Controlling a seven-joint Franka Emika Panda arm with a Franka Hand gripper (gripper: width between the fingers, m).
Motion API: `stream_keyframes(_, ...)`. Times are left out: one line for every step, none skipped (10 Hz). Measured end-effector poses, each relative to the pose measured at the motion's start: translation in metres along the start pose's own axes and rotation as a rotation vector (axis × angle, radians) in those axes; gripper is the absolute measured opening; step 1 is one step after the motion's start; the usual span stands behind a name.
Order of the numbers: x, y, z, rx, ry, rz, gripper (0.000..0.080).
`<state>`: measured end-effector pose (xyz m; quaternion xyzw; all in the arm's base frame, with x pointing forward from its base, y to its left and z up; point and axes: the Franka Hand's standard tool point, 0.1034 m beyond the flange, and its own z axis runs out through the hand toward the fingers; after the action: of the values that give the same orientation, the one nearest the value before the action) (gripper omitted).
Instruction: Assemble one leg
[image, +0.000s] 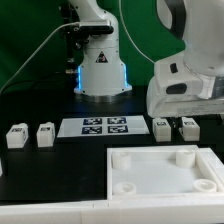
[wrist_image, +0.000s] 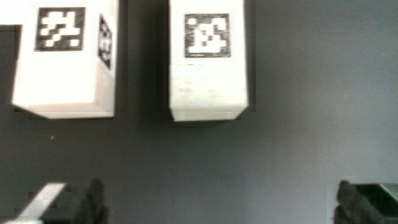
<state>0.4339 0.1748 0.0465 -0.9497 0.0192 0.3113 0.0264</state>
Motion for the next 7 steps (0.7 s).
stream_keyframes(-0.0060,-0.0069,-0.0010,-0.016,-0.101,-0.013,0.0649)
stream_keyframes(-0.0056,-0.0125,-0.0030,-0.018,-0.136,-0.021,0.0649)
stream_keyframes(-0.0123,-0.0107,0.0023,-0.019,-0.199,-0.018,0.0649)
stream_keyframes(-0.0131,-0.0084,0.0056,-0.024,-0.260,-0.017,0.0649)
stream_keyframes(-0.0077,-0.0102,0.0051,-0.019,-0.243,-0.018,0.0649)
stream_keyframes(-0.0087,-0.0103,0.0045,-0.019,-0.242,-0.018,0.0649)
stream_keyframes(-0.0088,-0.0100,0.0070,-0.020,-0.247,-0.018,0.0649)
